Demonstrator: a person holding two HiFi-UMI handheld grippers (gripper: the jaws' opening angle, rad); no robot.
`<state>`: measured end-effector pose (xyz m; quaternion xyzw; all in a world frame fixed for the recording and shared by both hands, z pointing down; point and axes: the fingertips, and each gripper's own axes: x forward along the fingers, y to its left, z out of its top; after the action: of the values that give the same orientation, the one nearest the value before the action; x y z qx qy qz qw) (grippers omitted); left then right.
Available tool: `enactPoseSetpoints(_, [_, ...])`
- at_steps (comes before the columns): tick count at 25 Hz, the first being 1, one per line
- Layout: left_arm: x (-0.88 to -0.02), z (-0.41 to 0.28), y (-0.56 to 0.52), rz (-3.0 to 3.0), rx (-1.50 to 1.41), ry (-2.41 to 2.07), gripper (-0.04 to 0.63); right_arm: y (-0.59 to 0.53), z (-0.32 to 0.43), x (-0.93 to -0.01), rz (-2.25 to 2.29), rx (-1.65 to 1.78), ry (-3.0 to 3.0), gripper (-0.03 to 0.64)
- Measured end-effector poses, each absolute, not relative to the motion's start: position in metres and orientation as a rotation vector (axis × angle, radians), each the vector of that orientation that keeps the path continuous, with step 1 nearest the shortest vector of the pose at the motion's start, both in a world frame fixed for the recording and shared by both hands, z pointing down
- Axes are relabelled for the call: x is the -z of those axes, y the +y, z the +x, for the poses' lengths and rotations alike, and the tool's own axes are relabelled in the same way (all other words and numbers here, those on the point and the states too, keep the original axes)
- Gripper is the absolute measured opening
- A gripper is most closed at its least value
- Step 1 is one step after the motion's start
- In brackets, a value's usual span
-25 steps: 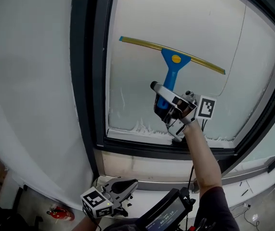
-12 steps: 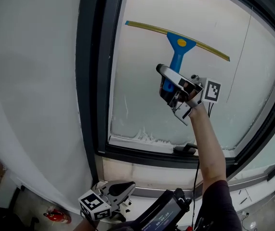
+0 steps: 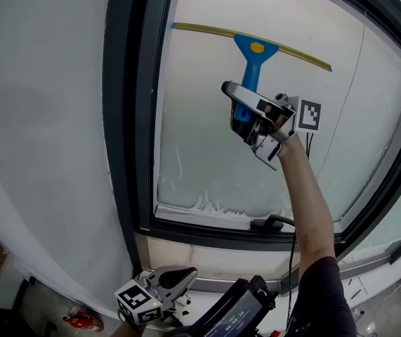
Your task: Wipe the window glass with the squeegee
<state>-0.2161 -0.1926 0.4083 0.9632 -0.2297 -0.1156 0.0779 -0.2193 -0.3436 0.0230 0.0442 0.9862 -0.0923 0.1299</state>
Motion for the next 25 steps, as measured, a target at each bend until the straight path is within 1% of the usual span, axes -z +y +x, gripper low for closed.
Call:
enactPoseSetpoints(6, [-0.408, -0.22, -0.199, 2.866, 0.357, -0.725, 0.005, -0.351, -0.214, -0.017, 0.134, 0.31, 2.886, 0.094])
enactPoseSetpoints(16, [-0.408, -0.204, -0.196, 2.862, 0.343, -0.699, 0.005, -0.347, -0.216, -0.017, 0.127, 0.444, 2.822, 0.095])
enactPoseSetpoints(25, [-0.413, -0.199, -0.187, 2.872, 0.316, -0.667, 0.005, -0.346, -0.215, -0.046, 0.105, 0.491, 2.812, 0.095])
